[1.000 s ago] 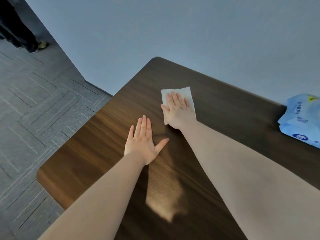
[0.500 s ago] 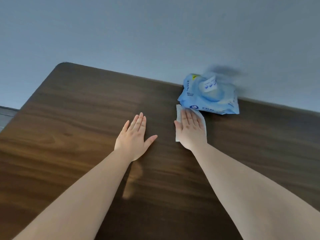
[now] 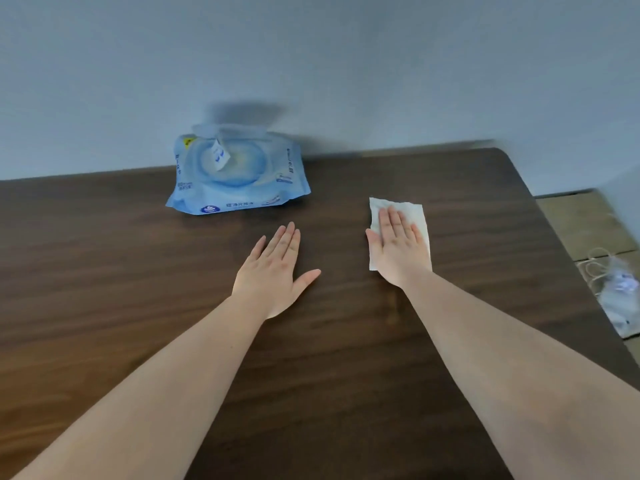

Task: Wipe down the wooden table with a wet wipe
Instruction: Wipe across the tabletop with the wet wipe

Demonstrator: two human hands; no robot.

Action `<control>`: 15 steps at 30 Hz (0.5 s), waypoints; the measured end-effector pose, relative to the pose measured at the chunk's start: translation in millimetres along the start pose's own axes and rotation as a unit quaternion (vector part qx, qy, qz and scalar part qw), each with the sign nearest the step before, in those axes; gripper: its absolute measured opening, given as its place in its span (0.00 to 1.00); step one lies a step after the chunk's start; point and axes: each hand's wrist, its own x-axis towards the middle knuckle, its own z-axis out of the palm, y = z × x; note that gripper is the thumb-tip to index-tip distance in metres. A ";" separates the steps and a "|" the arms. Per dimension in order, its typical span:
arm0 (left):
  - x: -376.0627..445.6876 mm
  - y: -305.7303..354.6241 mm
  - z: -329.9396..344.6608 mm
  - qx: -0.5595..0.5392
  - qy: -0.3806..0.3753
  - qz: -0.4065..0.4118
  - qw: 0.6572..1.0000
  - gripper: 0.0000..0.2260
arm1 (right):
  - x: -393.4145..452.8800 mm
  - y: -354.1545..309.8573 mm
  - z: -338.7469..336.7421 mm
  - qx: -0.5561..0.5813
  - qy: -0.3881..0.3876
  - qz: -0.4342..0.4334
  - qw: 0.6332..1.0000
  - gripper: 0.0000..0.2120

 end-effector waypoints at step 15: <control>48.7 78.1 13.6 0.064 -0.068 -0.005 0.996 0.43 | -0.5 175.4 -20.3 0.030 -0.005 0.131 0.991 0.29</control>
